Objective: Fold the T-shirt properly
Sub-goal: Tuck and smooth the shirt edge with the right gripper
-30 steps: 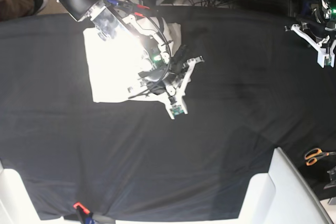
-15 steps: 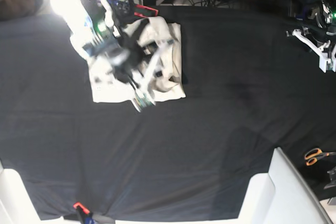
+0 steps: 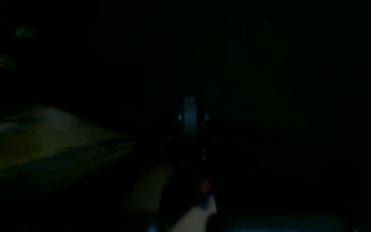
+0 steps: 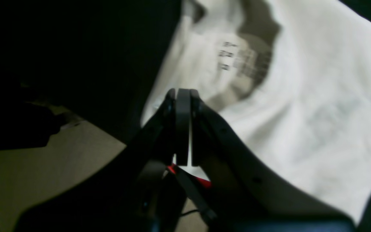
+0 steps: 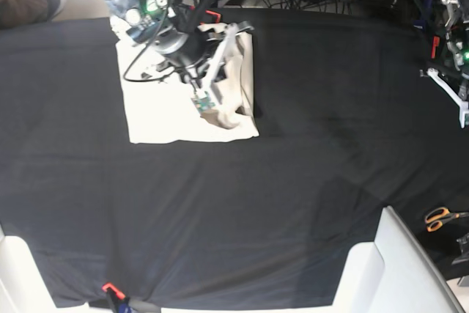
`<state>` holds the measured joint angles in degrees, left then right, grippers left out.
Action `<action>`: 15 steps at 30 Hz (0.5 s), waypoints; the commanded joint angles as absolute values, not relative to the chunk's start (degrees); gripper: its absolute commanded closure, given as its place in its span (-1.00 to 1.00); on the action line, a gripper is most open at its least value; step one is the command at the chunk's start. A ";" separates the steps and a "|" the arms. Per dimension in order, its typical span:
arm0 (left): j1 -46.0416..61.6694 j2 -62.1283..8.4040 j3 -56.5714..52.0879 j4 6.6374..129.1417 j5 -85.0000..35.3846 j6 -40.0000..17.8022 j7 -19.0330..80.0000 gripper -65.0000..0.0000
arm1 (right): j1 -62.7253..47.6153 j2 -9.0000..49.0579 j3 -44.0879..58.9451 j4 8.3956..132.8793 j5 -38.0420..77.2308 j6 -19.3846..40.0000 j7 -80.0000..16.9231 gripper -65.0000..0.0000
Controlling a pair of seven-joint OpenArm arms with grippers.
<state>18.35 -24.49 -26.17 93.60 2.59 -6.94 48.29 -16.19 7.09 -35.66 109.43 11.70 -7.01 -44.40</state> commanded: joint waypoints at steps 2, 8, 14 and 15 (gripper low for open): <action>18.07 -25.01 -23.16 94.55 5.32 -7.08 47.60 1.00 | -15.52 5.41 -35.47 107.74 11.74 -6.90 -43.30 0.98; 18.59 -21.05 -19.65 96.13 8.48 -7.08 47.60 1.00 | -12.62 4.53 -35.56 98.86 11.82 -6.81 -43.21 0.98; 19.30 -18.15 -19.12 97.89 8.48 -7.08 47.60 1.00 | -12.88 4.70 -35.47 98.86 11.82 -7.25 -43.38 0.96; 19.12 -17.98 -19.03 97.63 8.48 -7.16 47.60 1.00 | -12.88 4.62 -35.65 98.86 11.82 -7.25 -43.38 0.96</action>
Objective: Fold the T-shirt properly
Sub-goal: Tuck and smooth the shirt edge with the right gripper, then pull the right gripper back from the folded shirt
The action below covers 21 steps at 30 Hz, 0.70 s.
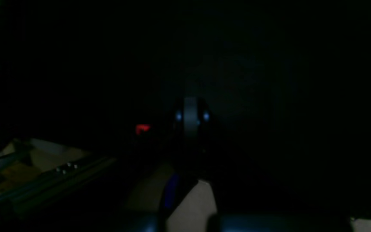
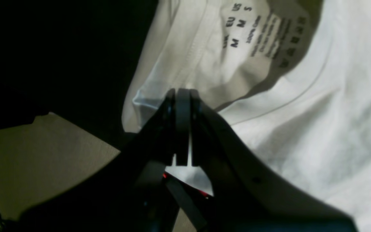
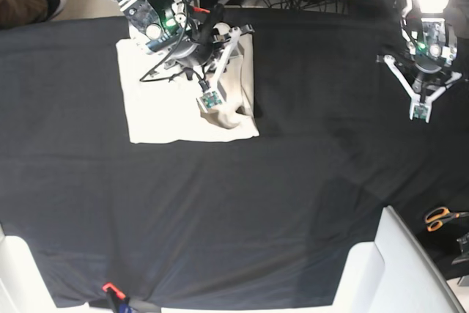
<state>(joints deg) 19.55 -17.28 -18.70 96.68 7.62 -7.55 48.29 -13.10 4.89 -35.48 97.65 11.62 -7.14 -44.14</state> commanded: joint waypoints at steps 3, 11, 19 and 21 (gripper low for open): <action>18.95 -17.98 -19.03 96.84 8.40 -7.16 47.52 1.00 | -12.97 3.74 -35.65 98.51 11.82 -7.25 -43.38 0.96; 18.86 -18.24 -19.56 96.84 8.40 -7.16 47.43 1.00 | -12.97 2.07 -35.56 87.43 12.97 -6.90 -37.23 0.96; 18.42 -18.33 -19.56 96.57 8.40 -7.16 47.43 1.00 | -11.82 3.12 -35.74 86.29 19.56 -6.90 -36.53 0.97; 17.27 -18.33 -19.47 96.40 8.40 -7.16 47.43 1.00 | -11.91 3.82 -35.82 89.27 19.30 -7.08 -38.46 0.97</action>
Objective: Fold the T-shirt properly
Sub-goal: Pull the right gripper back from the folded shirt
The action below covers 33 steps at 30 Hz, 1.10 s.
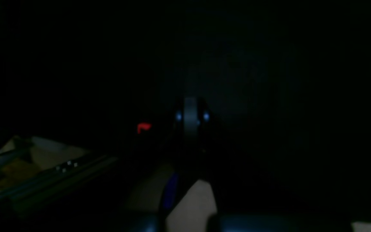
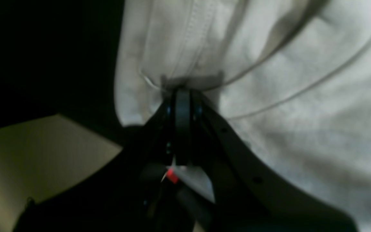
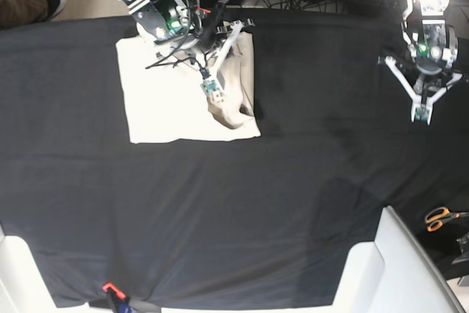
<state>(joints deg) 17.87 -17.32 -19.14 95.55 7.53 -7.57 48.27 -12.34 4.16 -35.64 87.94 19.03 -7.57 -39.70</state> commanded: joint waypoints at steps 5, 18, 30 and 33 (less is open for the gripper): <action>15.60 -18.33 -19.03 94.55 8.40 -7.16 47.43 1.00 | -10.68 5.76 -37.32 104.40 19.30 -7.25 -46.02 0.98; 15.43 -17.98 -18.95 94.46 8.40 -7.16 47.43 1.00 | -3.12 6.90 -24.40 91.38 19.30 -6.73 -47.08 0.97; 15.25 -17.98 -18.95 94.37 8.40 -7.16 47.43 1.00 | -9.01 4.97 -24.48 83.03 19.30 -3.56 -41.10 0.97; 15.25 -17.98 -18.95 94.02 8.40 -7.16 47.43 1.00 | -9.10 5.58 -24.04 88.22 19.30 -3.65 -41.27 0.98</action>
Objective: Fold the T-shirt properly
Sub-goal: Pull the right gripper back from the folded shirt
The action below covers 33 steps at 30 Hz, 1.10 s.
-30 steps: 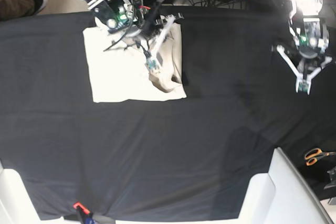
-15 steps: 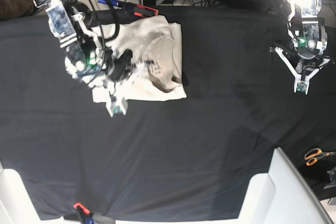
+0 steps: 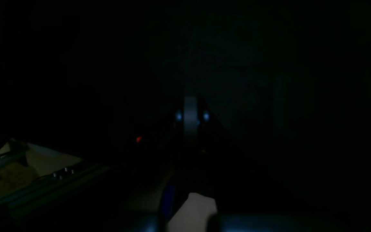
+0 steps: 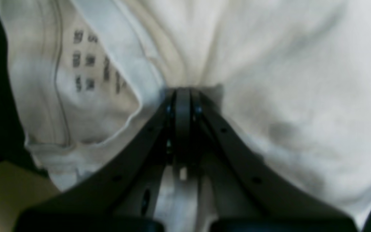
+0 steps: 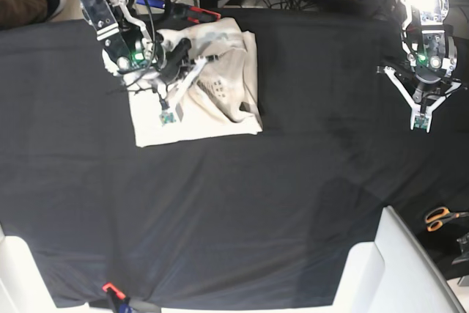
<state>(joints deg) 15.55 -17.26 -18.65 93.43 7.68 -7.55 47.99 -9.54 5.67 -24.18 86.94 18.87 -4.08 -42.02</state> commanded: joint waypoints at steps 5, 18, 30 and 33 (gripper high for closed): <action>15.25 -18.07 -18.95 93.14 8.40 -7.16 47.43 1.00 | -9.63 9.45 -23.78 97.19 19.30 -8.31 -44.26 0.98; 15.16 -17.89 -18.95 93.23 8.40 -7.16 47.43 1.00 | -15.87 10.95 -18.15 99.21 19.47 -14.99 -44.09 0.97; 15.25 -17.63 -11.56 93.67 -5.49 -7.16 47.96 1.00 | -14.73 12.35 -17.98 106.07 19.38 -15.34 -44.44 0.96; 15.52 -17.54 -11.21 93.67 -11.30 -7.16 48.48 1.00 | -15.60 12.88 -17.80 109.93 19.38 -15.34 -44.44 0.96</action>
